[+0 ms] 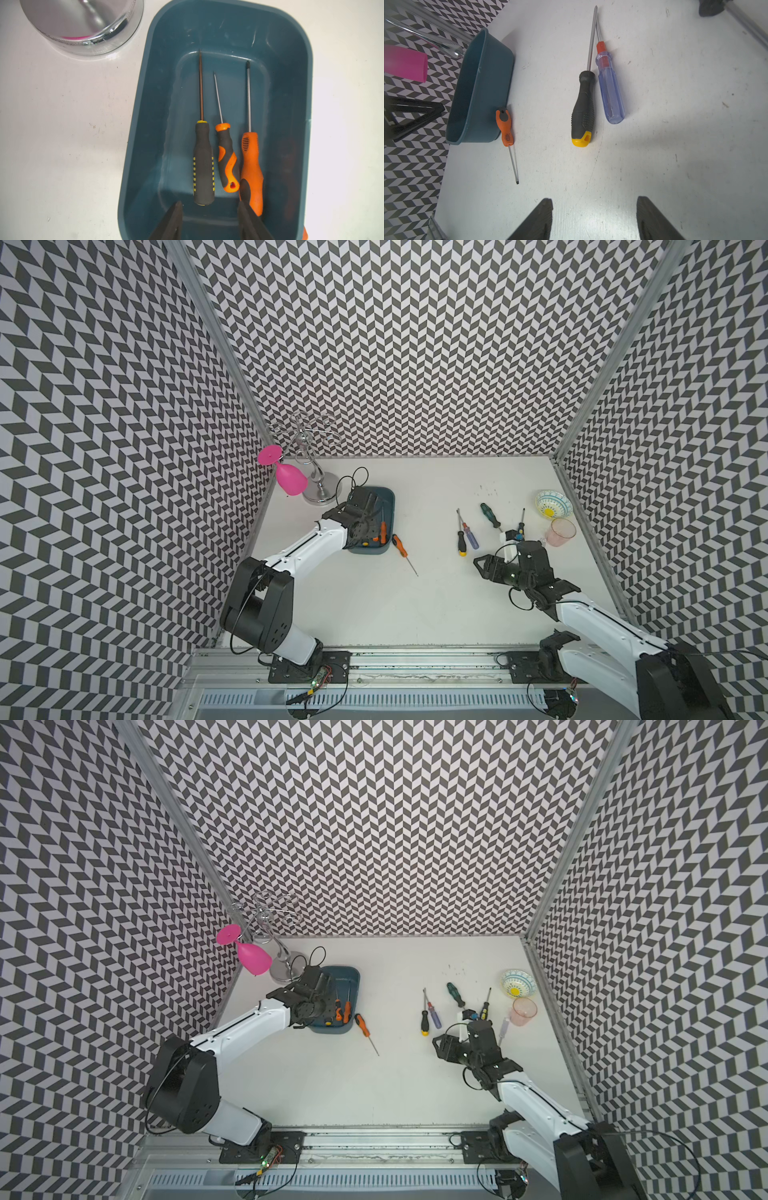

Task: Put the screwdriver on the desktop into the storage box
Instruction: Pick up the screwdriver from the center of the board.

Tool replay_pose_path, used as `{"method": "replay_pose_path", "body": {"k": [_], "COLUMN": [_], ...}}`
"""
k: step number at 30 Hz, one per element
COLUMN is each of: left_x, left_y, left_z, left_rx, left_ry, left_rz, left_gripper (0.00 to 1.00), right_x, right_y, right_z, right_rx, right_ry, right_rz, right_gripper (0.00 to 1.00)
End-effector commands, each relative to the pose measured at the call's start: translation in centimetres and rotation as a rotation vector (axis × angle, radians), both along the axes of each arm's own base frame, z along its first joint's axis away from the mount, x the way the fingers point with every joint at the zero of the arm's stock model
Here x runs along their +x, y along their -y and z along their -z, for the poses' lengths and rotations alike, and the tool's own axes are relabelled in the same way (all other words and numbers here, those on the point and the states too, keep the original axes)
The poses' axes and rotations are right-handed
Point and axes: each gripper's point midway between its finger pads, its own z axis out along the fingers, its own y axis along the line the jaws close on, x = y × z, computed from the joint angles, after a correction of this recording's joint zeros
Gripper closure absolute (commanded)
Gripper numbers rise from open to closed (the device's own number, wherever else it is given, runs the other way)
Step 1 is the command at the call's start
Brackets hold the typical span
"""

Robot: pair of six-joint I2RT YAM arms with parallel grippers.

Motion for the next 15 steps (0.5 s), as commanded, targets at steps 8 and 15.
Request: {"method": "replay_pose_path", "body": {"k": [8, 15], "left_x": [-0.8, -2.2], "left_y": [1.9, 3.2], "left_z": [-0.7, -2.7], "left_rx": [-0.059, -0.121], "left_ry": [0.024, 0.08], "left_rz": [0.059, 0.089], "left_gripper": [0.52, 0.52], "right_x": [0.5, 0.4], "right_y": [0.1, -0.4], "right_z": [-0.3, -0.6], "right_rx": [0.0, 0.007], "right_ry": [0.022, 0.031], "right_rz": [0.006, -0.031], "right_gripper": [0.33, 0.33]}}
